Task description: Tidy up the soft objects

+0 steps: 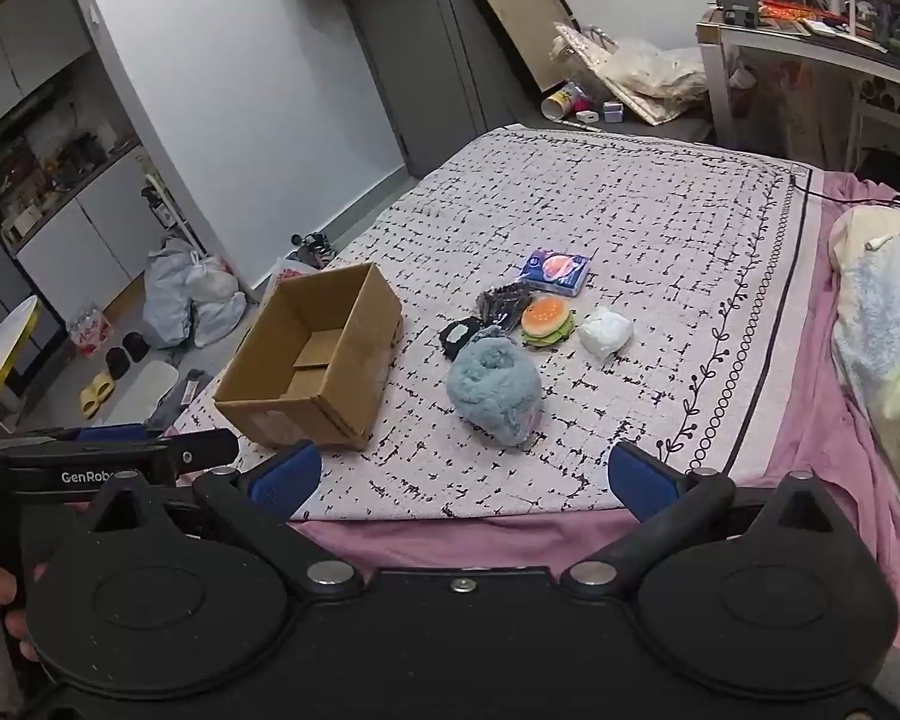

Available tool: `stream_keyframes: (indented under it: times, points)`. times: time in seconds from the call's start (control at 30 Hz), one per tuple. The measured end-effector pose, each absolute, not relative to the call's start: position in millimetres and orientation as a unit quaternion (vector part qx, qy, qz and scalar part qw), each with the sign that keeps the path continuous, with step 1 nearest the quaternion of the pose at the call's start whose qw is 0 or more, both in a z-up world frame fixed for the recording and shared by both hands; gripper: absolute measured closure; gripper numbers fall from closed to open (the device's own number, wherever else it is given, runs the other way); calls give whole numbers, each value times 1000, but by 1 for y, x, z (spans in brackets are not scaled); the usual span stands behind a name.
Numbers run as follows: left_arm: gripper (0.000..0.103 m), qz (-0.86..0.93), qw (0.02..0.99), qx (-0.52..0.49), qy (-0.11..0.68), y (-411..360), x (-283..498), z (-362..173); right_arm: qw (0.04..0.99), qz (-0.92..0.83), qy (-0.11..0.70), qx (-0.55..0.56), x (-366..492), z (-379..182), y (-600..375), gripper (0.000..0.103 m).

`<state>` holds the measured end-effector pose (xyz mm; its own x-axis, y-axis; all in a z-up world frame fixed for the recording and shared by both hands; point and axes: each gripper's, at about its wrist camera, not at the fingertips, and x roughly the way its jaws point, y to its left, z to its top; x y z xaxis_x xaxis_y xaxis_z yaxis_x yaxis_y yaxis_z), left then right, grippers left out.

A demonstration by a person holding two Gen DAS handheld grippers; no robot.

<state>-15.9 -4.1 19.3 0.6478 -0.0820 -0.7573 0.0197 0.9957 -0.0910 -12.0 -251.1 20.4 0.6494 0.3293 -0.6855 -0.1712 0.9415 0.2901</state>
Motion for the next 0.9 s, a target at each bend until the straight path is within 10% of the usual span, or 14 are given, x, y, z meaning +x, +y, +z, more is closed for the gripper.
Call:
stream_keyframes:
  times: [0.9]
  points:
    - [1, -38, 911, -49, 407, -1, -19, 29, 911, 124, 383, 91, -18, 24, -248, 0]
